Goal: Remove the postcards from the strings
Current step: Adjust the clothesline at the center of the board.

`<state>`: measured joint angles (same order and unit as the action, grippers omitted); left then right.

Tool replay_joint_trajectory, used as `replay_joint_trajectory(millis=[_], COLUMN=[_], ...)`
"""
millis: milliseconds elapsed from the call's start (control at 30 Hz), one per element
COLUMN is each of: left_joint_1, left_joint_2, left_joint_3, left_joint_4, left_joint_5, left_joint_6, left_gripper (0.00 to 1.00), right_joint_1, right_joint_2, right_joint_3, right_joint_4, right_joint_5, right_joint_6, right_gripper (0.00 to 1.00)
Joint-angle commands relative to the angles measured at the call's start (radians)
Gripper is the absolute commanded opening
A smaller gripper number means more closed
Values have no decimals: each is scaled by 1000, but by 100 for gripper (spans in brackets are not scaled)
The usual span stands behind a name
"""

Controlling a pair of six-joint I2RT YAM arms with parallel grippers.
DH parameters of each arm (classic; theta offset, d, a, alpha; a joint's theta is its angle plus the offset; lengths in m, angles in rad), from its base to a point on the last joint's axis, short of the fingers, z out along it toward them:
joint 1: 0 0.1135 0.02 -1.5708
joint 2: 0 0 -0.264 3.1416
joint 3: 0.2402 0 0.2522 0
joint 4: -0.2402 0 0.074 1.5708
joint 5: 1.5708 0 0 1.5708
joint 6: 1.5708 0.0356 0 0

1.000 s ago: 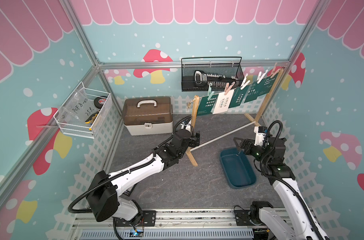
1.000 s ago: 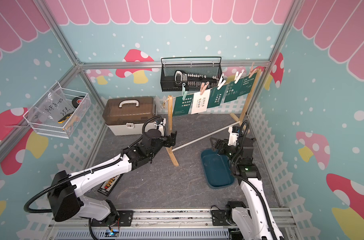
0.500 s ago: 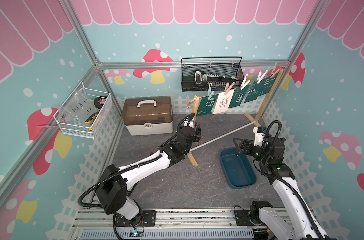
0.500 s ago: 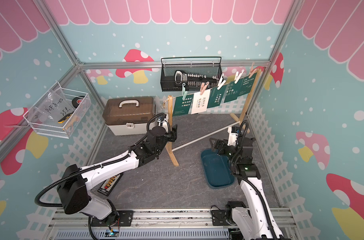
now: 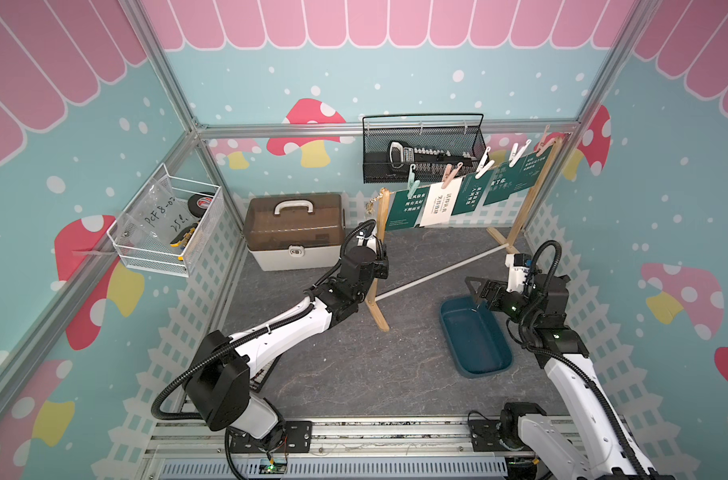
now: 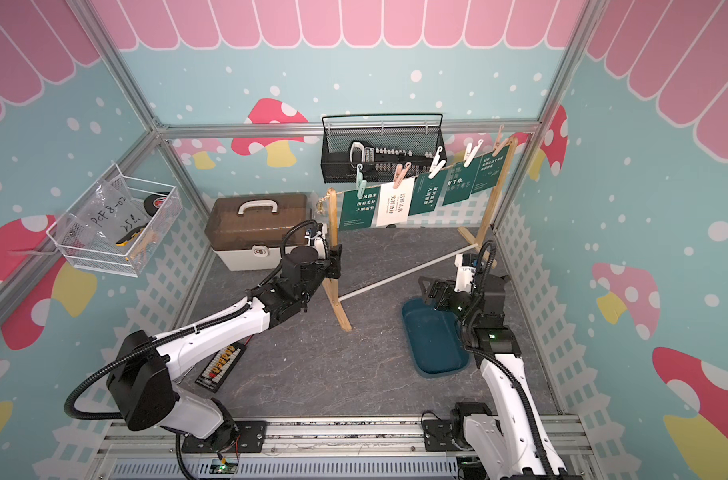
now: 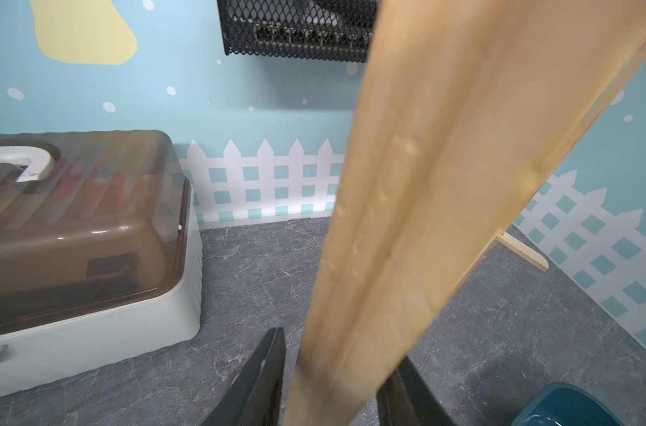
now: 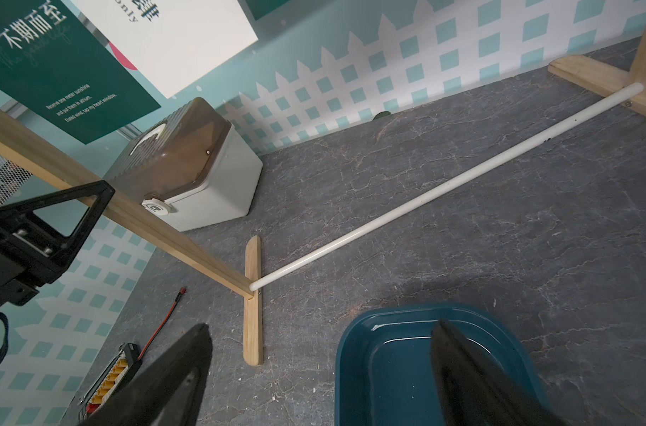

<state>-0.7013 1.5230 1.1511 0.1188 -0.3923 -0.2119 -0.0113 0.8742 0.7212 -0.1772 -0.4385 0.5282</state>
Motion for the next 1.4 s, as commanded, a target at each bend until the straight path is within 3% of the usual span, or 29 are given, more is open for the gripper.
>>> replay_joint_trajectory(millis=[0, 300, 600, 733, 1100, 1367], left_joint_1=[40, 130, 277, 327, 372, 372], left_joint_2=[-37, -102, -193, -213, -184, -196], left_joint_3=[-33, -104, -212, -240, -235, -257], left_joint_4=[10, 34, 85, 88, 96, 104], left_joint_5=[50, 210, 497, 556, 544, 466], left_joint_6=[22, 68, 37, 40, 24, -1], left_gripper=[40, 34, 30, 29, 30, 33], right_joint_1=[8, 7, 8, 8, 8, 8], right_joint_2=[-1, -16, -17, -22, -29, -53], right_joint_3=[17, 24, 34, 38, 45, 33], right_joint_4=[-31, -62, -77, -91, -96, -90], right_joint_5=[-2, 12, 22, 28, 8, -120], right_joint_6=[-15, -38, -59, -71, -72, -129], right_gripper=[92, 92, 92, 92, 92, 90])
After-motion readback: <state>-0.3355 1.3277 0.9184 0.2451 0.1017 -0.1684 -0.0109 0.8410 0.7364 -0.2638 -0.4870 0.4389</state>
